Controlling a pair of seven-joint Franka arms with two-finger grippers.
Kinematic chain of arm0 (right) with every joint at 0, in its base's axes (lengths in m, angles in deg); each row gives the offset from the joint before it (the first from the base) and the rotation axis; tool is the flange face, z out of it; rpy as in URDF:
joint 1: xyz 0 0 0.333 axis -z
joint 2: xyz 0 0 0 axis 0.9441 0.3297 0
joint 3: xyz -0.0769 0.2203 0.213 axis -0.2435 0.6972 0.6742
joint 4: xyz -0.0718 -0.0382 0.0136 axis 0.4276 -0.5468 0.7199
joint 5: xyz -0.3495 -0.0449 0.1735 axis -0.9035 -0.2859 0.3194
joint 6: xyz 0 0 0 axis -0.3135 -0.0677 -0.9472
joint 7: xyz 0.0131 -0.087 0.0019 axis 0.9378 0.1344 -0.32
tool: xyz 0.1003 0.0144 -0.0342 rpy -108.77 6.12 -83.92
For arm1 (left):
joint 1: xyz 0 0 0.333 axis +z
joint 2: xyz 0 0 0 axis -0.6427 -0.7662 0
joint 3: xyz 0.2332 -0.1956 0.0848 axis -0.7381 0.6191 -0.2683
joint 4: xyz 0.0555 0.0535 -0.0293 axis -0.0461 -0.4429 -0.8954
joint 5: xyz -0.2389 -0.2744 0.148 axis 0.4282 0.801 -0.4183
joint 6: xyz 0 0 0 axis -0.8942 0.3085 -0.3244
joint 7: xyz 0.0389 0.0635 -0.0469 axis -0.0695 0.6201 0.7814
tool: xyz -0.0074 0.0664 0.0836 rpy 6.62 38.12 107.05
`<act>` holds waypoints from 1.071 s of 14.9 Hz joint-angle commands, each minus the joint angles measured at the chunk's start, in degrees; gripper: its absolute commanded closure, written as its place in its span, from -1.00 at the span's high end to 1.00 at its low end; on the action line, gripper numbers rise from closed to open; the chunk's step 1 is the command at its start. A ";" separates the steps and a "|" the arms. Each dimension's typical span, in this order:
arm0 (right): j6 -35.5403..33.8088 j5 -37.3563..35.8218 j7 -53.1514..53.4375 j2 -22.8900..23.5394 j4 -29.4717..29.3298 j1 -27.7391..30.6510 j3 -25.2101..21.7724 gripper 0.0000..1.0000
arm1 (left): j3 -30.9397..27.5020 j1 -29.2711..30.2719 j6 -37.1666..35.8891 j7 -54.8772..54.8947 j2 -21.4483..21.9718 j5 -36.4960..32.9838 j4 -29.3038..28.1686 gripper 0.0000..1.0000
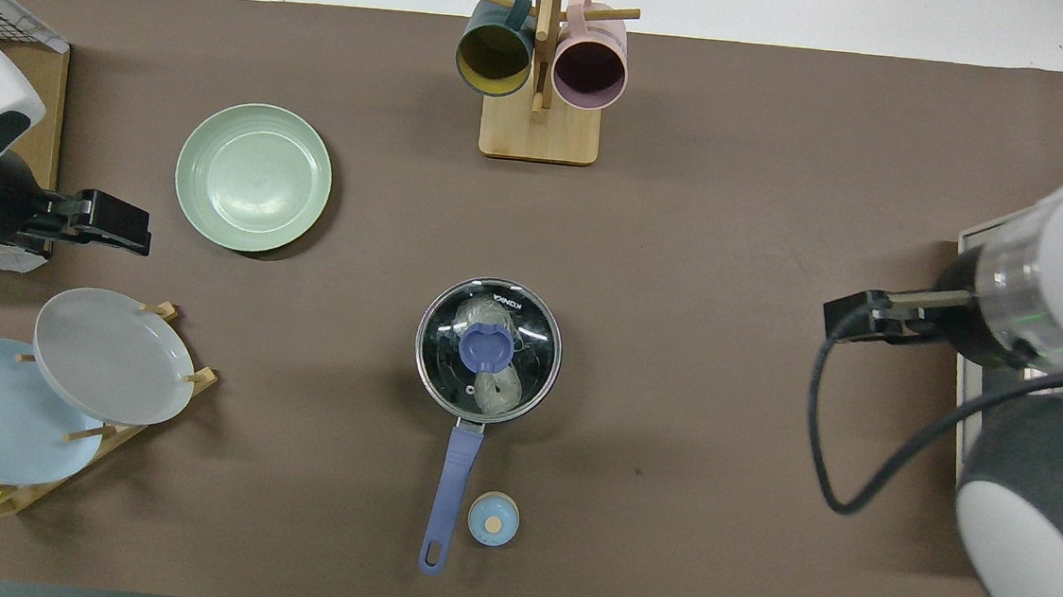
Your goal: Transfer vermicelli from plate to pot
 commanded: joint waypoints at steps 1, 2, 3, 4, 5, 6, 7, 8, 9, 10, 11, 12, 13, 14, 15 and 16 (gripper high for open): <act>-2.73 0.51 -5.58 -3.00 2.39 5.05 0.67 1.00 | -0.24 -0.20 0.44 -0.32 1.26 -1.19 -1.17 1.00; -2.64 0.51 -7.07 -3.01 2.48 6.20 0.67 1.00 | -0.24 -0.20 0.44 -0.32 1.26 -1.19 -1.08 1.00; -2.12 0.51 -8.74 -3.01 2.57 7.60 0.67 1.00 | -0.15 -0.20 0.44 -0.32 1.26 -1.19 -1.17 1.00; -1.33 0.51 -10.32 -3.01 2.83 9.27 0.67 1.00 | -0.15 -0.20 0.44 -0.32 1.26 -1.19 -1.08 1.00; -0.37 0.51 -12.17 -3.01 3.27 9.98 0.67 1.00 | -0.15 -0.20 0.44 -0.32 1.26 -1.19 -1.08 1.00; 0.34 0.51 -12.71 -3.01 3.36 9.99 0.67 1.00 | -0.15 -0.20 0.44 -0.32 1.26 -1.19 -1.08 1.00; 0.96 0.43 -12.71 -3.01 3.36 10.08 0.67 1.00 | -0.15 -0.20 0.44 -0.32 1.26 -1.19 -1.17 1.00; 1.40 0.42 -12.80 -2.92 3.28 10.25 0.67 1.00 | -0.24 -0.20 0.44 -0.32 1.26 -1.19 -1.17 1.00; 1.14 0.42 -12.89 -2.83 3.28 10.78 0.67 1.00 | -0.15 -0.20 0.44 -0.32 1.26 -1.19 -1.08 1.00; 0.88 0.42 -12.89 -2.92 3.36 11.22 0.67 1.00 | -0.24 -0.20 0.44 -0.32 1.26 -1.19 -1.08 1.00; 0.87 0.42 -12.80 -3.01 3.71 11.31 0.67 1.00 | -0.15 -0.20 0.44 -0.32 1.26 -1.19 -1.17 1.00; 0.96 0.42 -12.80 -2.92 3.89 11.31 0.67 1.00 | -0.15 -0.20 0.44 -0.32 1.26 -1.19 -1.17 1.00; 0.79 0.42 -12.89 -2.92 3.98 11.31 0.67 1.00 | -0.15 -0.20 0.44 -0.32 1.26 -1.19 -1.08 1.00; 0.44 0.42 -12.89 -3.01 3.98 11.31 0.58 1.00 | -0.15 -0.20 0.44 -0.32 1.26 -1.19 -1.08 1.00; 0.35 0.42 -12.89 -3.01 3.98 11.31 0.67 1.00 | -0.24 -0.20 0.44 -0.32 1.26 -1.19 -1.08 1.00; 0.35 0.42 -12.80 -3.01 3.98 11.31 0.67 1.00 | -0.15 -0.20 0.44 -0.32 1.26 -1.19 -1.08 1.00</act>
